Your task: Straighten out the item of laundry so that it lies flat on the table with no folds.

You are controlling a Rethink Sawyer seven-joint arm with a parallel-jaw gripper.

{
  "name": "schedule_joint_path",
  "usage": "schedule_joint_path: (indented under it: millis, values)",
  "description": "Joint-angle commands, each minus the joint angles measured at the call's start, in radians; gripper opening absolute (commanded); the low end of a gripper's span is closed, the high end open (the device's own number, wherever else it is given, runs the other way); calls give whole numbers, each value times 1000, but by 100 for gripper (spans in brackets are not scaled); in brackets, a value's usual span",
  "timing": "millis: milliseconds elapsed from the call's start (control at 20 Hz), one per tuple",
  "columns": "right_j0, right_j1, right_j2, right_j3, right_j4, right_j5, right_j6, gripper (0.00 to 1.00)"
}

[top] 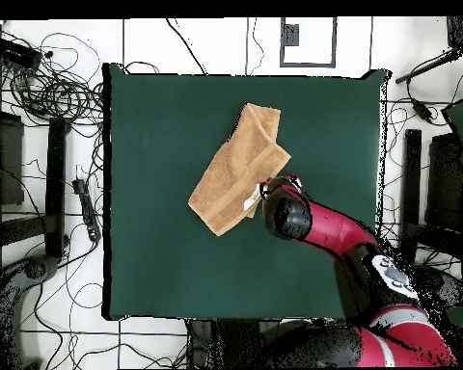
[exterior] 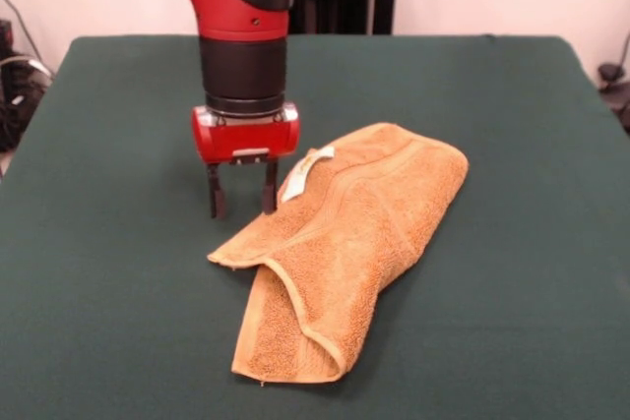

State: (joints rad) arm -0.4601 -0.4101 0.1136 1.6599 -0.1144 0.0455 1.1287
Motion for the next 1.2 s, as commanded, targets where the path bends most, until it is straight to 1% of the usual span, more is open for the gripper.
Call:
schedule_joint_path:
  millis: [50,200,500,900,1200]
  values:
    - [201,-39,-91,13,83,217,249,100]
    - [251,-43,-144,-18,84,253,238,100]
    - [279,-41,-157,-36,86,269,233,100]
    - [243,11,-123,-50,86,213,222,100]
    - [211,68,-96,-89,86,188,211,100]
